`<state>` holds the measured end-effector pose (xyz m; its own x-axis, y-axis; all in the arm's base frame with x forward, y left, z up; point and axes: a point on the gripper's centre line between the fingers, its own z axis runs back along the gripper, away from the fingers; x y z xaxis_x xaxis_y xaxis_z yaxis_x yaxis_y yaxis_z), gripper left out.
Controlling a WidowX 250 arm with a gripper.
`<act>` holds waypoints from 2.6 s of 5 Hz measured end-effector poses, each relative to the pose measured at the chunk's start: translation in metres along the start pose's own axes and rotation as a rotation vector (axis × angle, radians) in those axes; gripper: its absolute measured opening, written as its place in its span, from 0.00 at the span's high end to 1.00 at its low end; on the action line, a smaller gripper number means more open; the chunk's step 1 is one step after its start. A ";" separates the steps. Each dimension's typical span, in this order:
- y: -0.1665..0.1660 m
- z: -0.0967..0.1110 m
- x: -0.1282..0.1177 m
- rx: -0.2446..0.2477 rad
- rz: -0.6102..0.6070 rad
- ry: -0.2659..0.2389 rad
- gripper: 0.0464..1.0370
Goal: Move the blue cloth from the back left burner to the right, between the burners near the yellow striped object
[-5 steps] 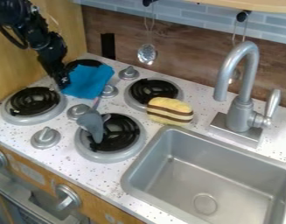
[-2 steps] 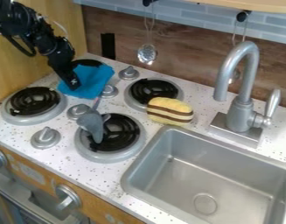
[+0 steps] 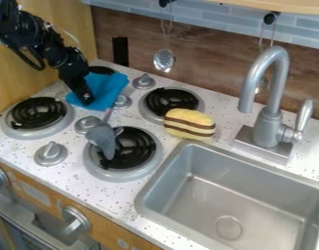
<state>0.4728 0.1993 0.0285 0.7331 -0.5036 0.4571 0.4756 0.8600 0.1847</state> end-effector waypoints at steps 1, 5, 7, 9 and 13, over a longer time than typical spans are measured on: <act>-0.004 -0.005 0.003 -0.002 -0.016 0.017 0.04; -0.074 -0.006 0.005 -0.092 -0.083 0.176 0.04; -0.081 -0.007 0.010 -0.109 -0.069 0.163 0.04; -0.099 -0.008 0.021 -0.150 -0.086 0.131 0.04; -0.136 0.012 0.045 -0.191 -0.174 0.082 0.04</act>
<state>0.4353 0.0611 0.0349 0.6657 -0.6541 0.3593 0.6751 0.7330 0.0836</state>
